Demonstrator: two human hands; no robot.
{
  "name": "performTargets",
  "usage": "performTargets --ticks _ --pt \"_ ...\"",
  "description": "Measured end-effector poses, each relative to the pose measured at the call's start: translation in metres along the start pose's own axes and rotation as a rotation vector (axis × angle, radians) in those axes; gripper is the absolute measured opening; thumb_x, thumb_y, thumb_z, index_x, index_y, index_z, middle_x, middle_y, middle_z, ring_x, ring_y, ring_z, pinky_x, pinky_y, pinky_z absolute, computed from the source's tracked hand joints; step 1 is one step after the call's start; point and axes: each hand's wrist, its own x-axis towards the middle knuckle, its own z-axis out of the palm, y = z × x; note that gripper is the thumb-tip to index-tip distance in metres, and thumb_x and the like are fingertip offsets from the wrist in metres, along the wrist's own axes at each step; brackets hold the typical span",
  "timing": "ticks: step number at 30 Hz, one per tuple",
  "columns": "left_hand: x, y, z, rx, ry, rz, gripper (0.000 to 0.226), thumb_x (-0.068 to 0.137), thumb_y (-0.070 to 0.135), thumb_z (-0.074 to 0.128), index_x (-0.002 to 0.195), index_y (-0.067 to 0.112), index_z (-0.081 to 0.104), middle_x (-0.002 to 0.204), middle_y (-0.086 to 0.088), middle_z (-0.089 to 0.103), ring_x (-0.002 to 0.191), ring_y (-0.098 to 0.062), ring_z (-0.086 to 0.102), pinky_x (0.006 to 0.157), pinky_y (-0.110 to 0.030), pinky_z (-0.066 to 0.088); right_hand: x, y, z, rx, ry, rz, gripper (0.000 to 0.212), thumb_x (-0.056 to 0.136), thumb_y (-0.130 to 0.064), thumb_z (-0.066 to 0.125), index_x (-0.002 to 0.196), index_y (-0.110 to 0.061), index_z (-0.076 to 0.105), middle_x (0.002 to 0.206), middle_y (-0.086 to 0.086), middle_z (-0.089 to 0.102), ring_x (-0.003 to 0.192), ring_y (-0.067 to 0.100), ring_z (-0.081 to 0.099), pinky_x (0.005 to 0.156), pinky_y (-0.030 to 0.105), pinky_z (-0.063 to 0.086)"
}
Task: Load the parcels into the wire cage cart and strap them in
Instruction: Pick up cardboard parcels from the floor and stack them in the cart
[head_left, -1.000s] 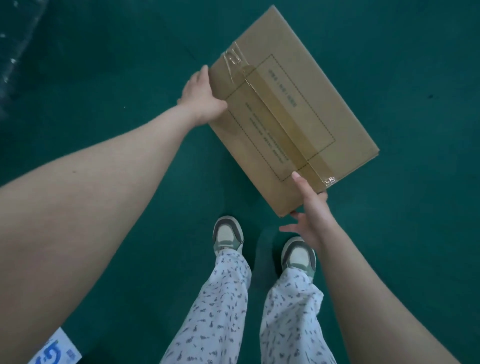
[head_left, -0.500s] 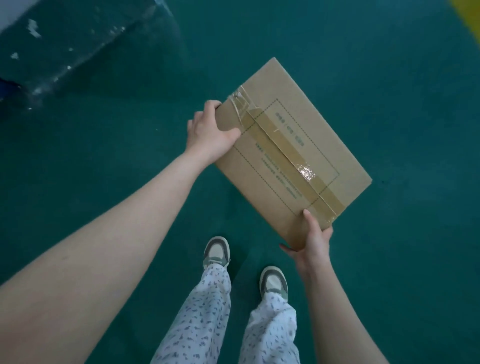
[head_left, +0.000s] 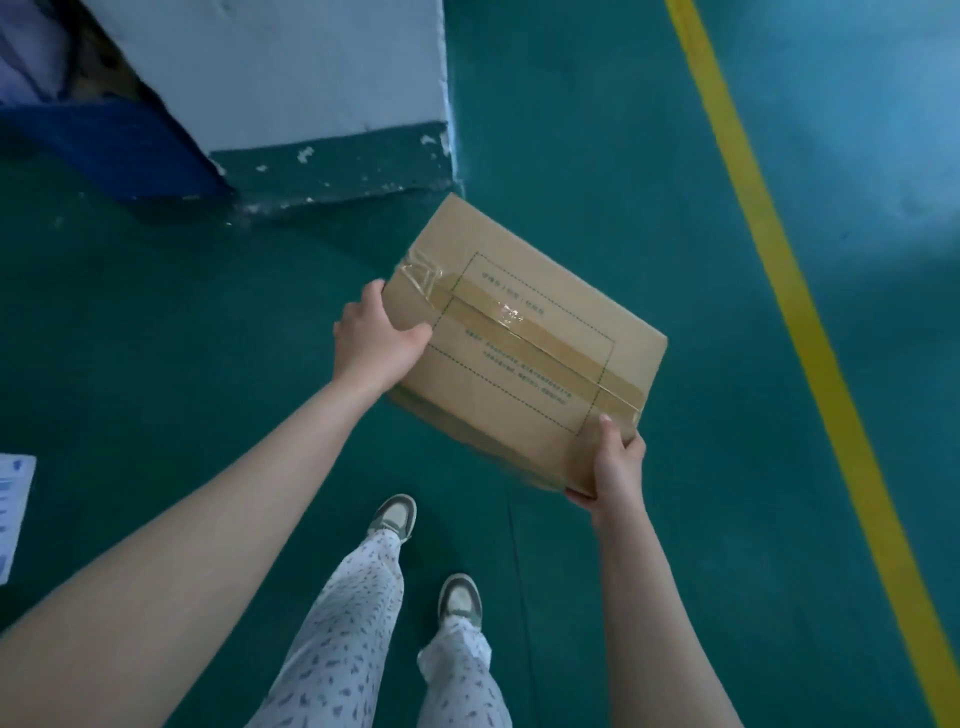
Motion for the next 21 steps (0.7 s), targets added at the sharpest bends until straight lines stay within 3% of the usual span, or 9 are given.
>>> performTargets --ticks 6,10,21 --pt "-0.079 -0.012 -0.074 -0.172 0.158 -0.084 0.068 0.085 0.031 0.058 0.145 0.022 0.027 0.137 -0.007 0.038 0.127 -0.029 0.033 0.100 -0.043 0.037 -0.064 -0.054 -0.002 -0.222 -0.080 -0.173 0.055 0.095 -0.033 0.044 0.146 -0.027 0.024 0.136 0.002 0.042 0.109 0.029 0.045 0.084 0.050 0.050" --pt "-0.131 -0.029 -0.116 -0.278 0.287 -0.147 0.069 0.087 0.031 0.057 0.148 0.022 0.023 0.142 -0.008 0.033 0.132 -0.030 0.027 0.101 -0.044 0.034 -0.107 -0.074 0.014 -0.358 -0.173 -0.297 0.057 0.093 -0.034 0.047 0.145 -0.028 0.025 0.138 0.001 0.043 0.120 0.033 0.044 0.089 0.058 0.048" --pt "-0.234 -0.135 -0.234 -0.484 0.624 -0.438 0.067 0.085 0.032 0.054 0.145 0.024 0.028 0.139 -0.010 0.034 0.132 -0.031 0.027 0.102 -0.043 0.034 -0.230 -0.051 0.142 -0.755 -0.503 -0.583 0.055 0.093 -0.036 0.042 0.144 -0.021 0.026 0.135 0.004 0.046 0.116 0.033 0.048 0.098 0.053 0.043"
